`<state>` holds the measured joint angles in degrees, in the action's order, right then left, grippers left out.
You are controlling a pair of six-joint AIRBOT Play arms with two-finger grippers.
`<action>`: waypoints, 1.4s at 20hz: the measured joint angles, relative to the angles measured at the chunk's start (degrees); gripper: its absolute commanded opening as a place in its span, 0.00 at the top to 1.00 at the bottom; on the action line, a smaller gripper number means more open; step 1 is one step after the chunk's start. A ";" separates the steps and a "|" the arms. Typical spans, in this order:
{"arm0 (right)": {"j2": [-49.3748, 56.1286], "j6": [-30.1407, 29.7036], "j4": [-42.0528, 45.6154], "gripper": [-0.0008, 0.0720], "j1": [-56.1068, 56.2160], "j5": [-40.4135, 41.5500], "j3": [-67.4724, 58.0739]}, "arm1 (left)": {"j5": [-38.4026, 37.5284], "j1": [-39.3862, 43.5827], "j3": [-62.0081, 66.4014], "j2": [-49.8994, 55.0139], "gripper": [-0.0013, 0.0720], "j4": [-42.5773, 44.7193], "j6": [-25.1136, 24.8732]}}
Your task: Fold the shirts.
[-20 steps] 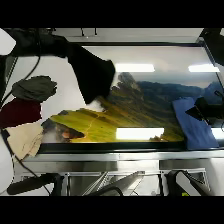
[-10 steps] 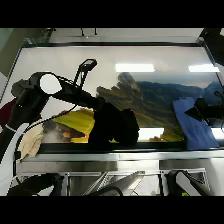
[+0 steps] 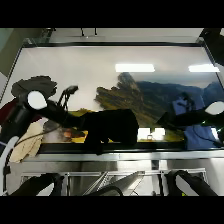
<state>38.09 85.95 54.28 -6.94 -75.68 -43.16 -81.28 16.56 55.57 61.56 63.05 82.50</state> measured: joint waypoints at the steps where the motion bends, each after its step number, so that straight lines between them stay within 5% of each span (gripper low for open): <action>1: 0.42 -0.26 -0.57 0.42 3.26 2.40 1.95 | 1.92 0.44 -4.98 -2.05 0.05 -0.35 0.02; 5: 5.07 -2.75 -2.73 0.41 15.34 11.17 6.64 | 11.52 3.91 -19.85 -6.95 0.08 -3.93 0.02; 7: 8.46 -4.50 -4.50 0.26 19.34 14.36 7.39 | 17.55 6.54 -24.30 -7.06 0.08 -6.16 0.02; 8: 10.45 -5.86 -5.92 0.27 20.90 15.67 7.65 | 19.89 7.76 -25.40 -6.32 0.08 -6.84 0.00; 10: 13.79 -9.09 -9.64 0.30 22.73 17.42 7.96 | 23.93 9.99 -25.99 -3.54 0.08 -7.87 -0.11; 12: 16.17 -13.14 -14.03 0.49 23.65 18.88 8.02 | 26.91 11.34 -25.00 0.22 0.08 -8.35 -0.48; 14: 17.51 -17.05 -17.64 0.52 24.15 20.37 7.82 | 28.55 11.93 -23.12 4.35 0.08 -8.41 -0.87; 15: 17.88 -18.40 -18.84 0.87 24.28 21.11 7.56 | 28.65 12.07 -21.90 6.43 0.13 -8.46 -0.90; 16: 18.14 -19.43 -19.71 0.96 24.35 21.88 7.23 | 28.65 12.20 -20.72 8.33 0.43 -8.50 -0.96; 18: 18.47 -20.98 -20.92 0.96 24.46 22.84 6.25 | 28.39 12.28 -18.23 12.13 0.89 -7.32 -1.11; 19: 18.51 -21.40 -21.29 0.96 24.46 23.19 5.64 | 28.02 12.37 -16.92 13.73 0.96 -6.84 -1.31; 28: 10.29 -22.99 -19.30 0.96 20.87 19.76 -7.54 | 16.94 9.09 -2.67 5.77 0.96 -5.40 -2.32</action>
<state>48.38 62.96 34.98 13.93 -55.92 -50.70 -64.34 25.65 52.90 67.33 57.65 80.18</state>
